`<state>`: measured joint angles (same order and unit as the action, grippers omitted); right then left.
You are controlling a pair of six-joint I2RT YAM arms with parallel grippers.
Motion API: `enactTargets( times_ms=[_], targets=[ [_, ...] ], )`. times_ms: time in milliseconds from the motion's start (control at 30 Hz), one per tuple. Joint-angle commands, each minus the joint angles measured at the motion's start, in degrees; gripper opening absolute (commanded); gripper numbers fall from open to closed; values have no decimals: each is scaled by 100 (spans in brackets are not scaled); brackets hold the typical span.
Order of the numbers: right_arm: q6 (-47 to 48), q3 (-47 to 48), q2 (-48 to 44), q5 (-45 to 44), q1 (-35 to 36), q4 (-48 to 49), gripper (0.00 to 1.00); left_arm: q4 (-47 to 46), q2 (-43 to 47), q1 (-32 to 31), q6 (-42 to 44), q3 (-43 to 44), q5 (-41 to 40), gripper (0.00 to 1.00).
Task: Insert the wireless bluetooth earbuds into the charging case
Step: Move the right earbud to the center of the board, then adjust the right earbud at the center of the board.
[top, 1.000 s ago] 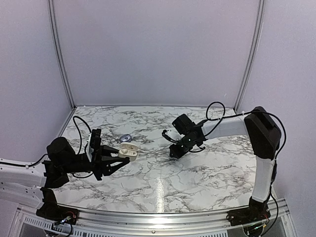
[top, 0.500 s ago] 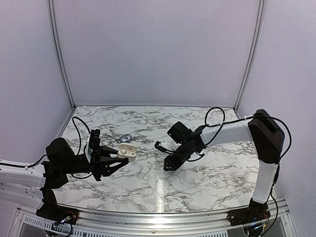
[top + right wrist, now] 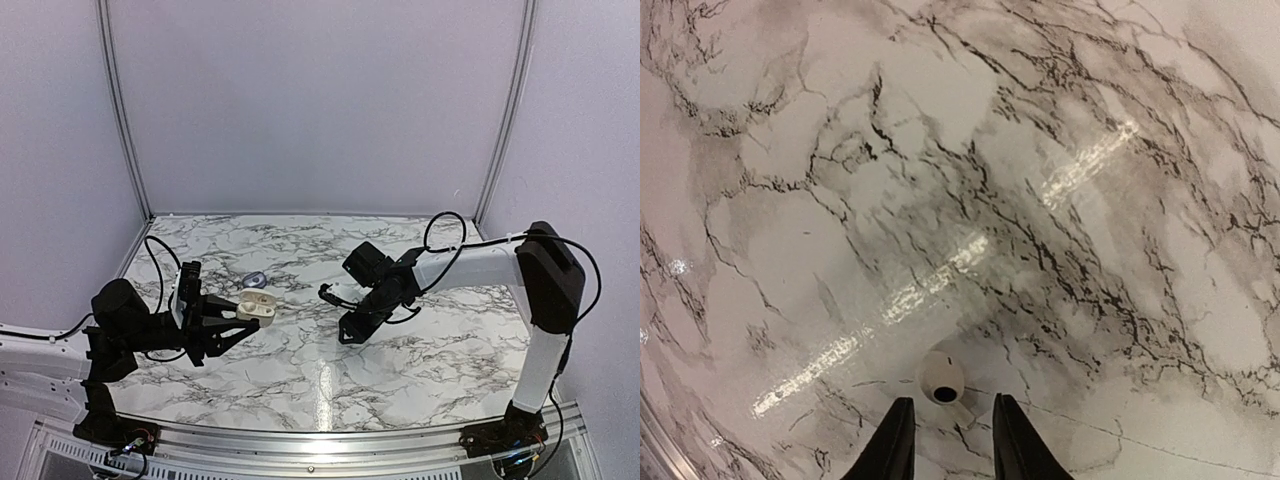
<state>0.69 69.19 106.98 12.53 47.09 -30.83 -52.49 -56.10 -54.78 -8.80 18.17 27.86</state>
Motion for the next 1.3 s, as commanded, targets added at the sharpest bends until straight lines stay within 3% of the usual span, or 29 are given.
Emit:
enactTargets(
  times_ms=[0, 600, 833, 1267],
  targets=[
    [13, 122, -49, -137, 11, -57, 28, -205, 48, 29, 22, 26, -37, 0],
    [0, 27, 33, -276, -282, 90, 19, -43, 161, 90, 12, 60, 11, 0],
    [-40, 204, -412, -406, 88, -354, 27, -42, 265, 100, -61, -49, -128, 0],
    [-182, 998, 44, -954, 586, -1173, 31, -27, 388, 103, -71, -113, -135, 0]
  ],
)
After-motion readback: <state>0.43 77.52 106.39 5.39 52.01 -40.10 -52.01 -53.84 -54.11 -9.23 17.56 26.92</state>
